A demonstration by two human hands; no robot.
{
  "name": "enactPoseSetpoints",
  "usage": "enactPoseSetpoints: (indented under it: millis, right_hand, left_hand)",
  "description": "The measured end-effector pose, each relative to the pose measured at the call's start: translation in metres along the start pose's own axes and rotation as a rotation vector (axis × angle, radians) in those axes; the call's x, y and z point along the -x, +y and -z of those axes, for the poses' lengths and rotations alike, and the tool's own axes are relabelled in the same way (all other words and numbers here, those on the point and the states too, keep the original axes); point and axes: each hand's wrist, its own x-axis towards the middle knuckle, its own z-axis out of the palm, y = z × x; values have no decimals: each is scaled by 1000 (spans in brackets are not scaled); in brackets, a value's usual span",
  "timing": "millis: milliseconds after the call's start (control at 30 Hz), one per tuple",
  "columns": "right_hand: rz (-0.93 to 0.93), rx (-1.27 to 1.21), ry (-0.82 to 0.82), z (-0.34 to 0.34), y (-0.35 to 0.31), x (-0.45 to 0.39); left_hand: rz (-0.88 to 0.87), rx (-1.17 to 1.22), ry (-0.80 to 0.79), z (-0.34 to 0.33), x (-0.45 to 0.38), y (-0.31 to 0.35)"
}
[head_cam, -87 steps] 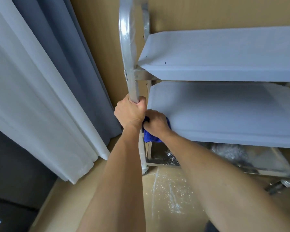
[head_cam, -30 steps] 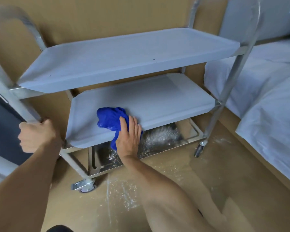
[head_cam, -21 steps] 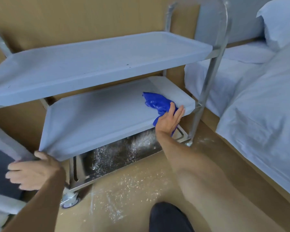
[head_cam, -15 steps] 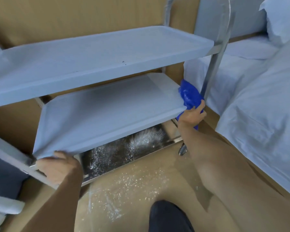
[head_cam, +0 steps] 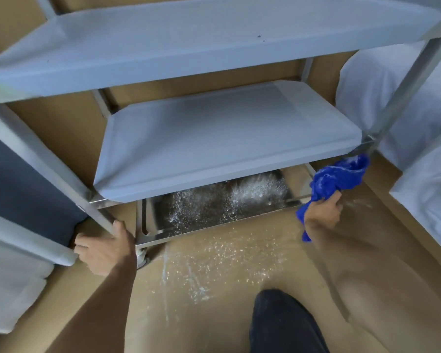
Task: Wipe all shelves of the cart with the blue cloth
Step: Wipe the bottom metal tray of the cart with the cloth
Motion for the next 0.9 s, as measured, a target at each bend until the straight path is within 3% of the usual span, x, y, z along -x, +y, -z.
enactPoseSetpoints:
  millis: [100, 200, 300, 367, 433, 533, 733, 900]
  right_hand:
    - [157, 261, -200, -32, 8, -3]
    - [420, 399, -328, -62, -3, -8]
    - [448, 365, -268, -83, -14, -7]
    - [348, 272, -298, -96, -19, 7]
    - [378, 219, -276, -108, -26, 39]
    - [634, 337, -246, -136, -33, 121]
    - [912, 394, -568, -186, -90, 331]
    - [988, 333, -704, -198, -98, 368]
  left_hand:
    - [-64, 52, -71, -4, -22, 17]
    - [12, 52, -58, -12, -49, 28]
    - [15, 32, -19, -19, -68, 24]
    - [-36, 58, 18, -27, -71, 22]
    - [-44, 78, 68, -33, -72, 22]
    - [-26, 77, 76, -35, -73, 21]
    - [-75, 81, 26, -35, -79, 16]
    - [-80, 83, 16, -36, -83, 14]
